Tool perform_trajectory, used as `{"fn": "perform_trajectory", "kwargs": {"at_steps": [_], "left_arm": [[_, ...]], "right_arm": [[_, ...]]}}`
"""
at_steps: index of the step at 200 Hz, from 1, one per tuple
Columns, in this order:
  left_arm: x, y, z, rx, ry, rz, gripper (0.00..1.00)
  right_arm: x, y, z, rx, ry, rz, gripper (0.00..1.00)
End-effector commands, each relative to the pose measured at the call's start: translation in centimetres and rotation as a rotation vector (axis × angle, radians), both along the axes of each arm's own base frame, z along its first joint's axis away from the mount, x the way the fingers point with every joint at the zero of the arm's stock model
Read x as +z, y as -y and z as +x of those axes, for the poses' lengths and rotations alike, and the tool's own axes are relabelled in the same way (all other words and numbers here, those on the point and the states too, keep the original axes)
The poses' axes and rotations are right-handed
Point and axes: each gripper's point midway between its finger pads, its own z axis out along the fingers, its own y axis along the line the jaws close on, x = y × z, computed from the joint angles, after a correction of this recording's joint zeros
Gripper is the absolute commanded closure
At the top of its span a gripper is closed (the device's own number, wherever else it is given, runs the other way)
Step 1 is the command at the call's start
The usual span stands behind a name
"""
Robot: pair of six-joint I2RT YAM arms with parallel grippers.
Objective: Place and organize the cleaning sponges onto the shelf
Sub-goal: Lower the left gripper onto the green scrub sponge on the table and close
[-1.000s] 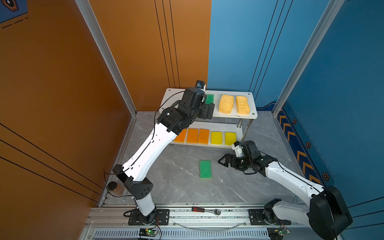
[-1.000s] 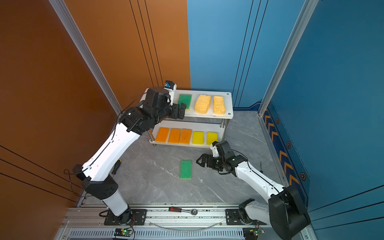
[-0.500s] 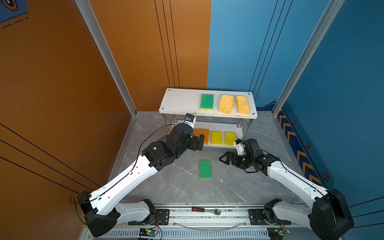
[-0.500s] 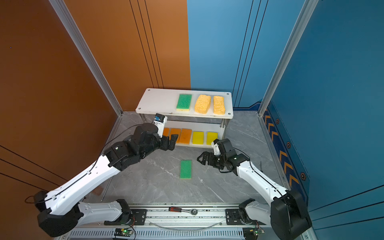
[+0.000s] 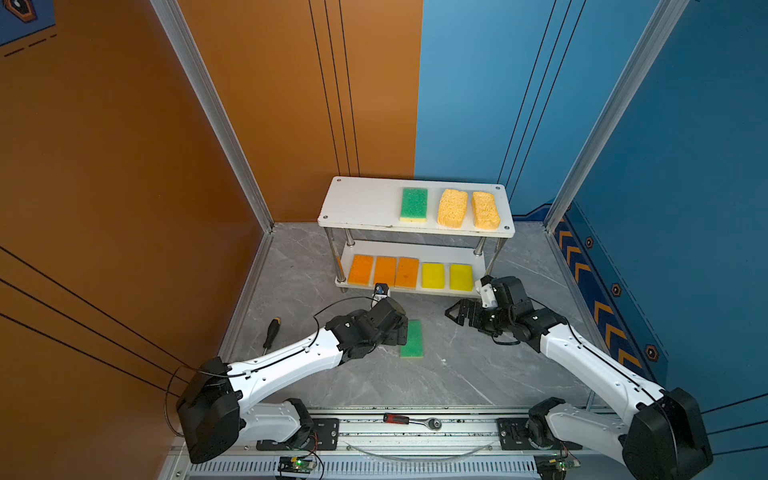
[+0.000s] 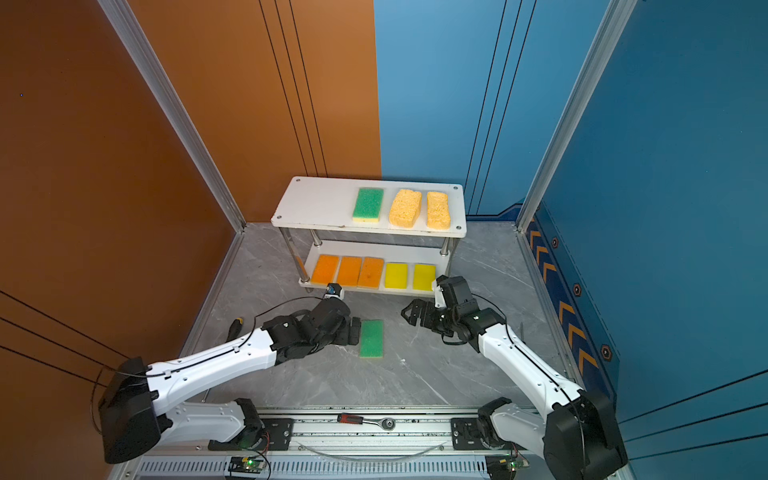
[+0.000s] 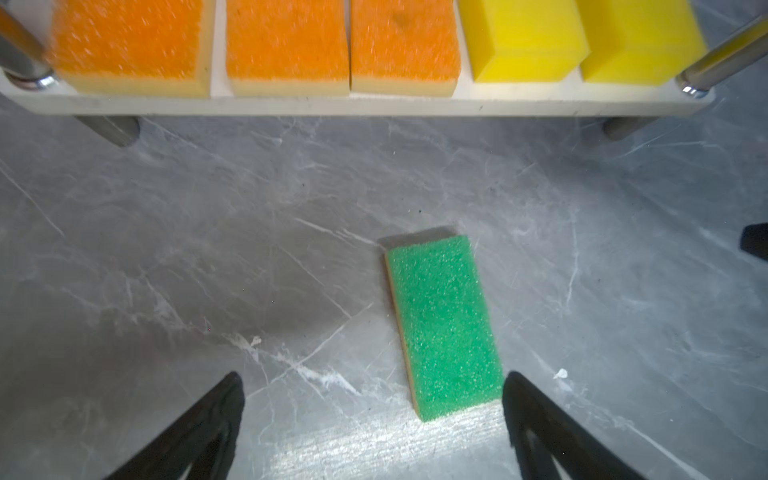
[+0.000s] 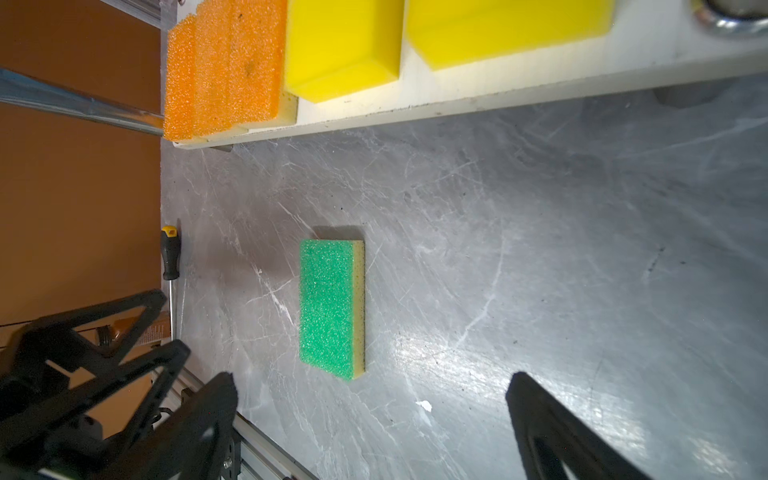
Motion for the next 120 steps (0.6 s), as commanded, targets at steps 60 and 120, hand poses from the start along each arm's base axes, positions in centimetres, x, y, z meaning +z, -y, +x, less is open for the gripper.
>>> {"fn": "perform_trajectory", "kwargs": {"at_steps": [60, 120], "left_arm": [[-4.1, 2.6, -0.9, 0.051, -0.099, -0.042, 0.02], [-4.4, 1.4, -1.3, 0.084, -0.092, -0.054, 0.02]], "right_arm": [[-3.2, 2.3, -0.8, -0.073, -0.077, -0.166, 0.0], [-6.0, 1.3, -1.9, -0.047, -0.052, -0.409, 0.0]]}}
